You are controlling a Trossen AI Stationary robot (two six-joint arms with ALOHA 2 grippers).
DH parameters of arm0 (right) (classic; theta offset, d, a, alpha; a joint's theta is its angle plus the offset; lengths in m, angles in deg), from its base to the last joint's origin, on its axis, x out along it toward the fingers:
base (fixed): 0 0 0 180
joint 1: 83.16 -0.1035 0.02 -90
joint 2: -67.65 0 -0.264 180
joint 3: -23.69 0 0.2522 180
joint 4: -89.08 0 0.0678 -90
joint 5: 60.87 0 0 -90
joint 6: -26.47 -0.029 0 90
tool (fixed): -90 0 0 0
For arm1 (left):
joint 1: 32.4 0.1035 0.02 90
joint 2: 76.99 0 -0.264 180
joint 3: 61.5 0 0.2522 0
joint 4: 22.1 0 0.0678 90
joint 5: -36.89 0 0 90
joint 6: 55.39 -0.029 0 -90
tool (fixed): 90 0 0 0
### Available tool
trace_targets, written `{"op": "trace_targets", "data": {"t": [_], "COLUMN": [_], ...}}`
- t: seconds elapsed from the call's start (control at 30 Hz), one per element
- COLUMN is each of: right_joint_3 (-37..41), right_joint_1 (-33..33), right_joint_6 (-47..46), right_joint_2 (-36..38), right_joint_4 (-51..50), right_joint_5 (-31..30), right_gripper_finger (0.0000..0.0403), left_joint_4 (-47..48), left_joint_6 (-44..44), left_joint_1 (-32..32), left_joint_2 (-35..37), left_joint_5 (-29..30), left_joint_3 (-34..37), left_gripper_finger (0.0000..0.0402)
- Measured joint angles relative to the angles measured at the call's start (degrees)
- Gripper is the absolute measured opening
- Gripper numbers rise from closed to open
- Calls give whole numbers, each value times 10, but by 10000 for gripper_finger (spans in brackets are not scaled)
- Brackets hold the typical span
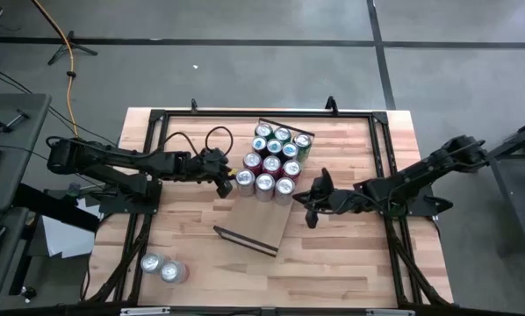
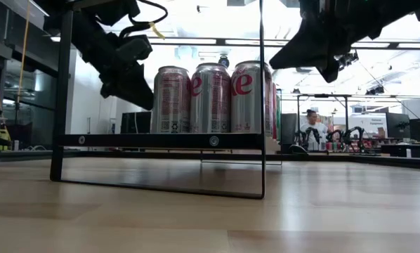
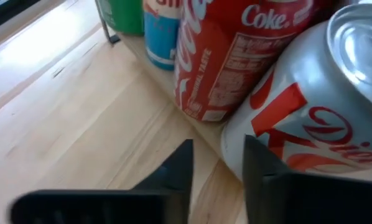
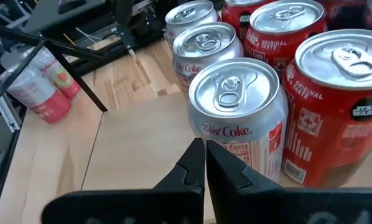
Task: Place canned beverage on shelf
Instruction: Put the right white and pink soda can on the shelf
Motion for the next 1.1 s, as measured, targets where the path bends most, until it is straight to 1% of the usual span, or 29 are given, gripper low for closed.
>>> {"op": "trace_targets", "data": {"t": [0.1,0.13,0.33,0.47,0.53,0.6,0.7,0.8,0.83,0.9,0.97,1.03,1.1], "right_joint_3": [0,0,0,0,0,0,0,0,0,0,0,0,0], "right_joint_1": [0,0,0,0,0,0,0,0,0,0,0,0,0], "right_joint_6": [0,0,-5,-5,-4,-2,-2,0,1,15,32,55,79], "right_joint_2": [5,6,7,7,7,7,13,26,31,41,50,57,63], "right_joint_4": [-2,-3,-3,-3,-3,-3,4,14,23,37,56,77,93], "right_joint_5": [0,0,-7,-9,-12,-21,-34,-39,-40,-40,-40,-39,-38], "right_gripper_finger": [0,0,0,0,0,0,0,0,0,0,0,0,0], "left_joint_4": [0,1,7,78,132,165,186,181,175,164,155,164,178], "left_joint_6": [-4,-3,-4,-12,-12,-12,-11,6,12,12,-3,-13,-23], "left_joint_1": [0,0,0,0,0,0,0,-4,-8,-27,-61,-105,-150], "left_joint_2": [0,0,0,16,35,57,102,151,166,197,218,224,218], "left_joint_5": [-4,-4,-4,3,15,26,33,26,19,-15,-48,-50,-29], "left_joint_3": [0,0,0,-4,-8,-13,-15,-15,-15,-15,-18,-33,-56], "left_gripper_finger": [13,7,2,1,1,0,0,0,0,0,0,0,0]}}
